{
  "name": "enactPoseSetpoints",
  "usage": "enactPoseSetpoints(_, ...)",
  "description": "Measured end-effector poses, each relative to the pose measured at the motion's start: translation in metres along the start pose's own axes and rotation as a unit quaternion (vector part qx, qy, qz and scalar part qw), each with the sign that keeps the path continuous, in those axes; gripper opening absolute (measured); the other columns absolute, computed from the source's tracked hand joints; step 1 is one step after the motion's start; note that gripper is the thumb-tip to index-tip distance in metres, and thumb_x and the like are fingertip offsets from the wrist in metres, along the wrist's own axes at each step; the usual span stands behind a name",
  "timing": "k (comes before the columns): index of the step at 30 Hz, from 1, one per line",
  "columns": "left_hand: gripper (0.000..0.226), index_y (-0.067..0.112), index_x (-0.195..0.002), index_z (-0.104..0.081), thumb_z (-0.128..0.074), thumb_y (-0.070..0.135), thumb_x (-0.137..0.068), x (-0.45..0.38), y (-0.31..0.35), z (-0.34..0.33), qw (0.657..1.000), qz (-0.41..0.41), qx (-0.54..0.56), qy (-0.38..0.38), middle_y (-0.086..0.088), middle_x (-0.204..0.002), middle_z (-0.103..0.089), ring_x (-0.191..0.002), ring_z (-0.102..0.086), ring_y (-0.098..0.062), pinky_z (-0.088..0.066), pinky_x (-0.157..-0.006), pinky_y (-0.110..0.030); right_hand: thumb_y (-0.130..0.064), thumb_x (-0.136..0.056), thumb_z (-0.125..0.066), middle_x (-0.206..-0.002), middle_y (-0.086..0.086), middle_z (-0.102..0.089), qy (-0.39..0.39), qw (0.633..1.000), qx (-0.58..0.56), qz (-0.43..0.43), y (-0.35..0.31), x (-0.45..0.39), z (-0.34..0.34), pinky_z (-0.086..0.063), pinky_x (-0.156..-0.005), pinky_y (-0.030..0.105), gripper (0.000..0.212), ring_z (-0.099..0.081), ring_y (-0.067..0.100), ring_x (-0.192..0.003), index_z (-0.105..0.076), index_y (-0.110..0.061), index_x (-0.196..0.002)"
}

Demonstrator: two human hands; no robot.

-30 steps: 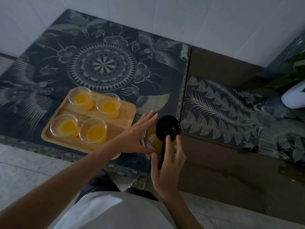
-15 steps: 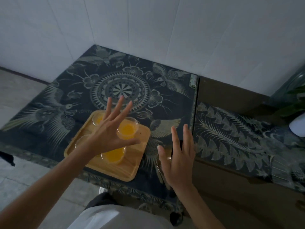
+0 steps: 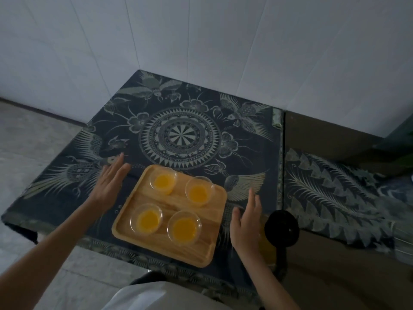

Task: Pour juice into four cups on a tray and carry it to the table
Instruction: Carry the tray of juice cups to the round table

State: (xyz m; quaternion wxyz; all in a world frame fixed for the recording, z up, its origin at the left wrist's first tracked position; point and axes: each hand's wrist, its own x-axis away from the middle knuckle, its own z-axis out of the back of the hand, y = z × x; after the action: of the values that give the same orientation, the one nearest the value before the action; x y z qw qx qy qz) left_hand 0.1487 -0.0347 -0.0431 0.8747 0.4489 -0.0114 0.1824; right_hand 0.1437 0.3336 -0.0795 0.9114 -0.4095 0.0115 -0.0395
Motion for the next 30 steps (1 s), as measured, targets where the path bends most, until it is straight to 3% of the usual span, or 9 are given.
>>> enactPoseSetpoints(5, 0.098, 0.023, -0.164, -0.037, -0.053, 0.077, -0.083, -0.008, -0.055, -0.015, 0.985, 0.152, 0.037, -0.075, -0.007, -0.167, -0.042, -0.154, -0.04, -0.03, -0.029, -0.128, -0.054, -0.029, -0.105, -0.045, -0.165, 0.01, -0.018, -0.046, 0.995, 0.027, -0.088, 0.025, 0.009, -0.039, -0.03, -0.113, 0.033, 0.066, -0.023, 0.027, -0.151, -0.013, -0.021, -0.162)
enactPoseSetpoints(8, 0.091, 0.017, -0.162, -0.041, -0.077, 0.048, -0.084, -0.021, -0.073, -0.027, 0.978, 0.188, 0.009, -0.091, -0.016, -0.151, -0.059, -0.135, -0.058, -0.035, -0.046, -0.114, -0.053, -0.045, -0.104, -0.044, -0.161, 0.012, -0.026, -0.06, 0.99, 0.047, -0.12, 0.029, 0.013, -0.055, -0.038, -0.111, 0.036, 0.068, -0.033, 0.027, -0.146, -0.015, -0.021, -0.161)
enactPoseSetpoints(10, 0.069, 0.014, -0.161, -0.042, -0.072, 0.026, -0.099, -0.026, -0.078, -0.034, 0.976, 0.194, -0.003, -0.099, -0.017, -0.144, -0.064, -0.128, -0.062, -0.037, -0.05, -0.108, -0.05, -0.061, -0.1, -0.039, -0.159, 0.012, -0.031, -0.056, 0.987, 0.045, -0.141, 0.031, 0.014, -0.067, -0.044, -0.109, 0.042, 0.075, -0.039, 0.027, -0.143, -0.015, -0.023, -0.161)
enactPoseSetpoints(13, 0.056, 0.013, -0.154, -0.051, -0.067, 0.021, -0.101, -0.029, -0.084, -0.042, 0.976, 0.186, -0.036, -0.108, -0.015, -0.132, -0.07, -0.117, -0.067, -0.035, -0.055, -0.098, -0.048, -0.072, -0.095, -0.036, -0.155, 0.01, -0.038, -0.059, 0.983, 0.018, -0.175, 0.036, 0.015, -0.085, -0.049, -0.103, 0.046, 0.082, -0.046, 0.026, -0.137, -0.016, -0.026, -0.159)
enactPoseSetpoints(17, 0.065, 0.028, -0.143, -0.061, -0.069, 0.057, -0.085, -0.038, -0.12, -0.049, 0.973, 0.178, -0.066, -0.132, -0.003, -0.114, -0.072, -0.101, -0.07, -0.025, -0.058, -0.089, -0.048, -0.059, -0.099, -0.044, -0.127, 0.002, -0.06, -0.028, 0.98, 0.025, -0.195, 0.039, 0.013, -0.097, -0.049, -0.083, 0.029, 0.048, -0.058, 0.015, -0.113, -0.054, -0.028, -0.135)
enactPoseSetpoints(19, 0.076, 0.034, -0.14, -0.063, -0.067, 0.07, -0.073, -0.041, -0.141, -0.055, 0.974, 0.178, -0.069, -0.122, 0.001, -0.11, -0.072, -0.099, -0.07, -0.022, -0.059, -0.091, -0.05, -0.055, -0.099, -0.048, -0.113, -0.003, -0.065, 0.004, 0.976, 0.006, -0.217, 0.035, 0.013, -0.102, -0.051, -0.082, 0.033, 0.033, -0.06, 0.012, -0.104, -0.064, -0.032, -0.117)
enactPoseSetpoints(21, 0.062, 0.033, -0.132, -0.068, -0.075, 0.06, -0.077, -0.033, -0.113, -0.051, 0.978, 0.17, -0.056, -0.106, 0.0, -0.104, -0.072, -0.094, -0.07, -0.021, -0.059, -0.084, -0.045, -0.056, -0.099, -0.048, -0.105, -0.008, -0.067, 0.036, 0.971, -0.005, -0.237, 0.033, 0.013, -0.109, -0.055, -0.085, 0.041, 0.032, -0.062, 0.012, -0.1, -0.067, -0.033, -0.111)
enactPoseSetpoints(24, 0.031, 0.029, -0.114, -0.07, -0.083, 0.03, -0.086, -0.026, -0.096, -0.056, 0.984, 0.162, -0.043, -0.066, -0.006, -0.091, -0.068, -0.082, -0.064, -0.025, -0.052, -0.071, -0.041, -0.053, -0.098, -0.051, -0.108, -0.006, -0.069, 0.07, 0.963, -0.005, -0.258, 0.031, 0.015, -0.12, -0.056, -0.088, 0.043, 0.038, -0.064, 0.014, -0.102, -0.068, -0.026, -0.12)
enactPoseSetpoints(30, 0.06, 0.018, -0.147, -0.061, -0.08, 0.022, -0.091, -0.019, -0.103, -0.067, 0.98, 0.196, -0.011, -0.027, -0.01, -0.112, -0.062, -0.099, -0.06, -0.024, -0.046, -0.089, -0.036, -0.025, -0.101, -0.058, -0.098, -0.013, -0.065, 0.114, 0.952, -0.025, -0.284, 0.026, 0.011, -0.12, -0.052, -0.085, 0.036, 0.019, -0.06, 0.008, -0.093, -0.07, -0.024, -0.116)
